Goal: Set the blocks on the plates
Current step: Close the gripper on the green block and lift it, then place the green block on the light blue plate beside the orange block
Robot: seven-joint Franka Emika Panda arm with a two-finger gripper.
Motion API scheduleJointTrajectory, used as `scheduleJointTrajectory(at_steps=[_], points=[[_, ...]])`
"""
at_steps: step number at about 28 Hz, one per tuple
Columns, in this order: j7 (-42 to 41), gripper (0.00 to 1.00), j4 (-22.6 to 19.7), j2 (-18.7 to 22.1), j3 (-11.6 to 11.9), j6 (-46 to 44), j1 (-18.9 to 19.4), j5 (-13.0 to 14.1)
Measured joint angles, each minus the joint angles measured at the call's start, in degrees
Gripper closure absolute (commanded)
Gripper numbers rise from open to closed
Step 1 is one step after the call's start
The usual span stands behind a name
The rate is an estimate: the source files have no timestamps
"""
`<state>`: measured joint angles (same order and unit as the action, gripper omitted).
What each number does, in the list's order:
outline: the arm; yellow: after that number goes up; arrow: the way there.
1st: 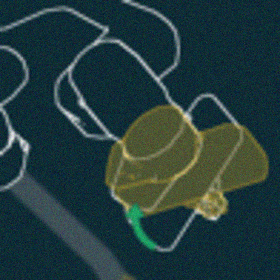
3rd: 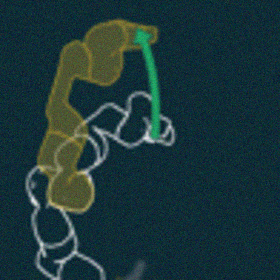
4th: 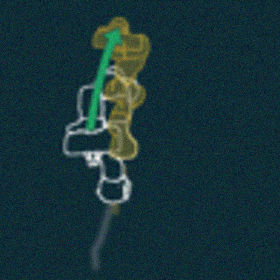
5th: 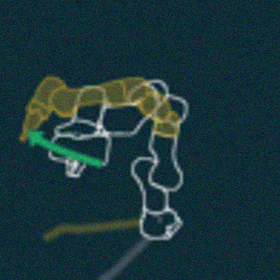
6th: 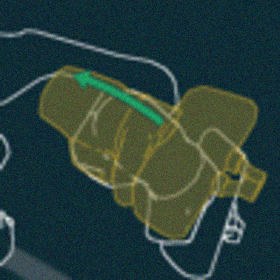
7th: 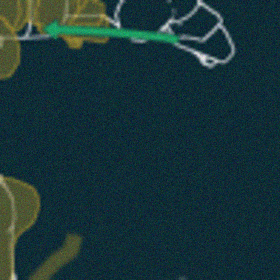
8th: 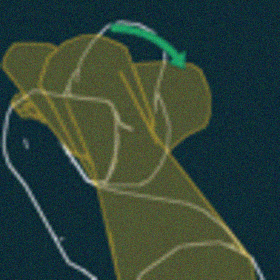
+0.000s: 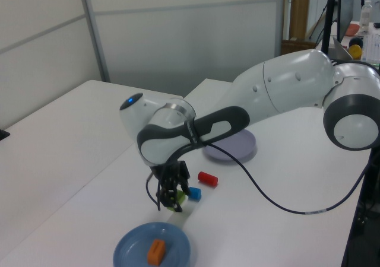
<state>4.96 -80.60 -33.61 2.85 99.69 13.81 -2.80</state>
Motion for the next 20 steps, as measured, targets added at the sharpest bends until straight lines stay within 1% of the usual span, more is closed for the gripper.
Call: scheduleJointTrajectory(at_steps=[2,4,10,12,14,15,16,17,18,19,20], points=[[-0.1,1.0,1.1,0.2,-0.3,0.0,0.1,0.0],[-0.2,1.0,1.9,0.4,-1.2,0.0,0.1,0.0],[-0.2,1.0,2.4,0.5,-5.4,0.0,0.8,0.0],[-0.2,0.95,2.4,0.5,-6.4,0.0,1.6,0.0],[-0.2,0.87,2.4,0.4,-6.7,0.0,2.5,0.0],[-0.2,0.78,2.3,0.4,-6.7,0.0,2.9,0.0],[-0.2,0.59,2.3,0.4,-6.7,0.0,3.3,0.0],[-0.2,0.52,2.3,0.3,-6.7,0.0,3.7,0.0],[-0.2,0.45,2.3,0.2,-6.7,0.0,4.0,0.0],[-0.2,0.4,2.3,0.2,-6.7,0.0,4.2,0.0],[-0.2,0.39,2.3,0.2,-6.7,0.0,4.4,0.0]])
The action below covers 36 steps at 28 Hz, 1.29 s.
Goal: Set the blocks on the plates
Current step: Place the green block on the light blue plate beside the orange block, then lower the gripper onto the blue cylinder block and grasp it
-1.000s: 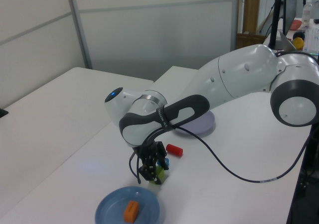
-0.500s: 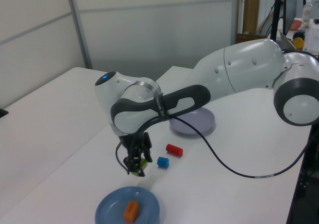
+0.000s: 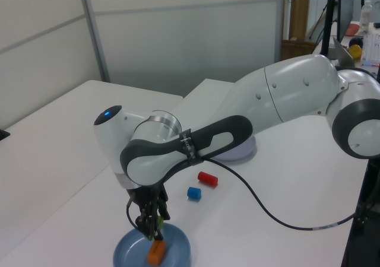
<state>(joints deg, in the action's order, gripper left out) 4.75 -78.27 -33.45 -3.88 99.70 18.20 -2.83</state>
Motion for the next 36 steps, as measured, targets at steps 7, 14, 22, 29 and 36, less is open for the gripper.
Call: scheduleJointTrajectory(at_steps=[7,14,22,29,36], points=[[0.0,0.32,0.0,-0.1,0.0,0.0,0.0,0.0],[0.0,0.21,0.0,-0.1,0.0,0.0,-0.1,0.0],[0.0,0.0,0.0,-0.1,0.4,0.0,-0.3,0.0],[-0.1,0.0,0.0,0.1,5.4,0.0,-0.6,-0.1],[-2.2,0.0,-0.8,0.0,12.4,-0.1,-1.8,-0.1]])
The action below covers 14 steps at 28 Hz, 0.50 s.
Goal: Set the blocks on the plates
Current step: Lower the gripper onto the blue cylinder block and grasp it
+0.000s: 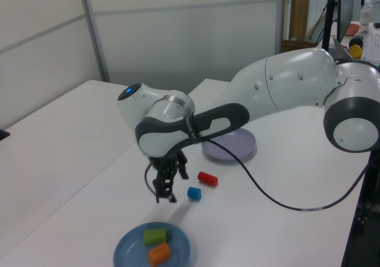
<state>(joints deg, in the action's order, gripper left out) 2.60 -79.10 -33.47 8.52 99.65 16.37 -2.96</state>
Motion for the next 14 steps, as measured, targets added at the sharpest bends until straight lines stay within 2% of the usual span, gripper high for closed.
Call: scheduleJointTrajectory(at_steps=[3,14], points=[[-0.3,0.0,-0.4,-0.1,1.1,0.0,-0.9,0.0],[-2.6,0.0,-2.9,-1.2,1.2,0.0,-2.7,-0.8]])
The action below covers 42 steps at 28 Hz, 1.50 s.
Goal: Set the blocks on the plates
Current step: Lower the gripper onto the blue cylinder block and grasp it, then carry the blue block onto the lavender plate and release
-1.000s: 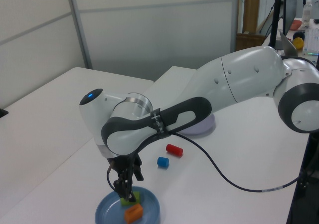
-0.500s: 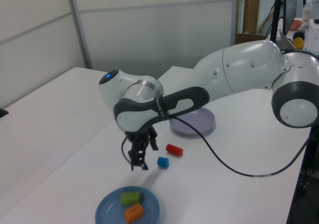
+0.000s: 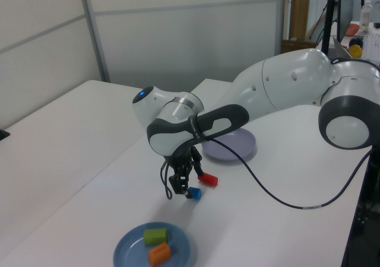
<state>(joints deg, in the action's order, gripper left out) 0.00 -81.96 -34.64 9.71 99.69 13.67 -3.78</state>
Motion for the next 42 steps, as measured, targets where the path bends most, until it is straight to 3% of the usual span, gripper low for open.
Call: scheduleJointTrajectory(at_steps=[3,9,10,12,25,33,38,42], points=[[-0.9,0.0,-0.2,-0.5,0.0,0.1,-0.4,0.0],[-1.6,0.63,-0.8,-1.3,-0.1,0.2,-0.6,0.0],[-1.7,0.81,-0.8,-1.5,-0.1,0.3,-0.6,0.0],[-1.9,0.99,-0.8,-1.7,-0.2,0.4,-0.6,0.0],[-1.9,1.0,-0.3,-1.8,-0.5,0.6,-0.5,0.0],[-1.9,1.0,2.1,-0.2,0.0,0.7,-0.9,0.0],[-1.9,1.0,2.5,1.4,0.5,0.7,-3.3,0.0],[-2.2,1.0,2.6,1.9,1.1,0.7,-7.5,0.0]])
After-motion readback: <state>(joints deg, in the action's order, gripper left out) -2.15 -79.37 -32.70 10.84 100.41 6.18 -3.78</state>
